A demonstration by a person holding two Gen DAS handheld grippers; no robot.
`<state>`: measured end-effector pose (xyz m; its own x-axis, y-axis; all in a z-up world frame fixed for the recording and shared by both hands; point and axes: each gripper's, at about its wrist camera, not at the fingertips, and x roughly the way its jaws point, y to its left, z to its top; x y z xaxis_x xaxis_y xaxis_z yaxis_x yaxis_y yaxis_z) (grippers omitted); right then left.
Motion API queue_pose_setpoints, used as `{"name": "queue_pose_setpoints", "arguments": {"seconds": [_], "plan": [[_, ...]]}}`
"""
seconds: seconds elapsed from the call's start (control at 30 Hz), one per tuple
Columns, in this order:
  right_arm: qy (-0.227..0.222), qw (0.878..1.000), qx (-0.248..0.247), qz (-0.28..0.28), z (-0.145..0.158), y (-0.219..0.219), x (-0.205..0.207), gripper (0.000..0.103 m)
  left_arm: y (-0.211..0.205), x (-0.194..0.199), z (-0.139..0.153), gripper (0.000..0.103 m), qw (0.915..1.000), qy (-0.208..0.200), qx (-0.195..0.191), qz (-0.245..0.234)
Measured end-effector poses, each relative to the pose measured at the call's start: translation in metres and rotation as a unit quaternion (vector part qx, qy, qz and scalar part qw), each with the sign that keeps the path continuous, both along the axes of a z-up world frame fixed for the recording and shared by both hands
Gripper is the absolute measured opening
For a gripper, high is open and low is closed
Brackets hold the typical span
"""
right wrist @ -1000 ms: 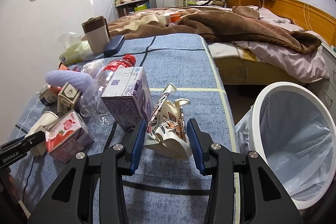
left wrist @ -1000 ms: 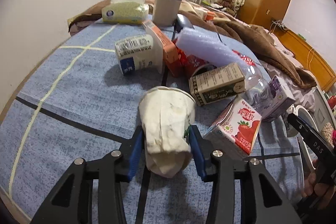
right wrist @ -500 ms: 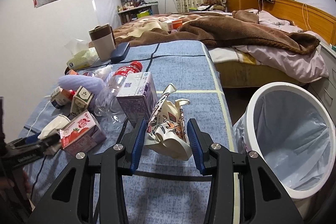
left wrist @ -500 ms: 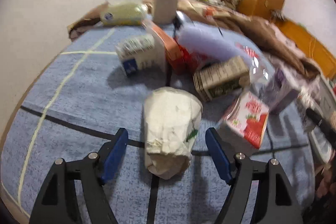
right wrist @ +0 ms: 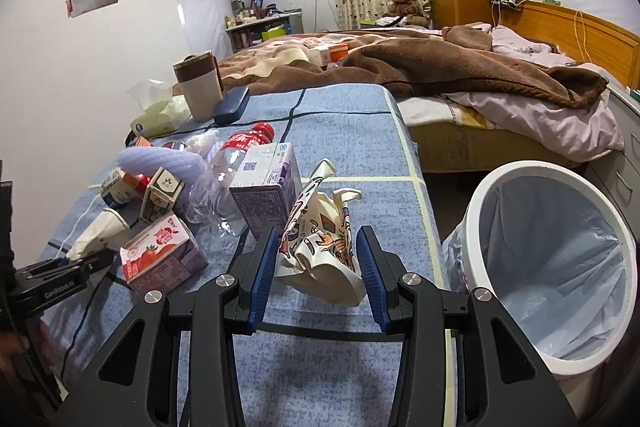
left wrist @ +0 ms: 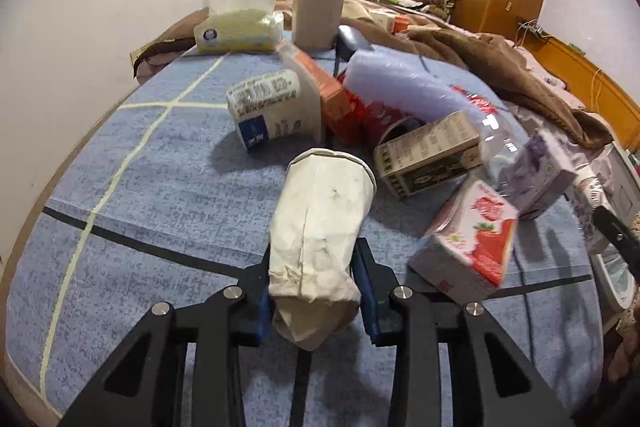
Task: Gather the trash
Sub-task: 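Carry the paper cup and wrapper with both tools over the white bin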
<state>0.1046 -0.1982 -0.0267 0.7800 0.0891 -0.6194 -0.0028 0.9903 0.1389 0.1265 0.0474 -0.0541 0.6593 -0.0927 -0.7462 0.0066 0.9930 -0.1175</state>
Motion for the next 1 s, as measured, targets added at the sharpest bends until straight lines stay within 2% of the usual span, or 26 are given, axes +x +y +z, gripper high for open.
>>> {"name": "queue_pose_setpoints", "arguments": {"seconds": [0.2,0.47,0.73,1.0], "plan": [[-0.025,1.000,0.013,-0.002,0.015,-0.007,-0.012,0.042,-0.013,-0.017,0.035,0.036,0.9989,-0.041,-0.004,-0.023],[-0.057,0.998,0.006,-0.020,0.036,-0.031,-0.033,0.042,-0.068,-0.026,0.073,0.036,0.9908,-0.085,-0.023,-0.103],[-0.062,0.996,-0.008,-0.071,0.043,-0.071,-0.043,0.042,-0.139,-0.019,0.082,0.036,0.9780,-0.091,-0.035,-0.184],[-0.040,0.992,-0.011,-0.121,0.033,-0.112,-0.046,0.042,-0.215,-0.007,0.082,0.037,0.9614,-0.080,-0.043,-0.260]]}}
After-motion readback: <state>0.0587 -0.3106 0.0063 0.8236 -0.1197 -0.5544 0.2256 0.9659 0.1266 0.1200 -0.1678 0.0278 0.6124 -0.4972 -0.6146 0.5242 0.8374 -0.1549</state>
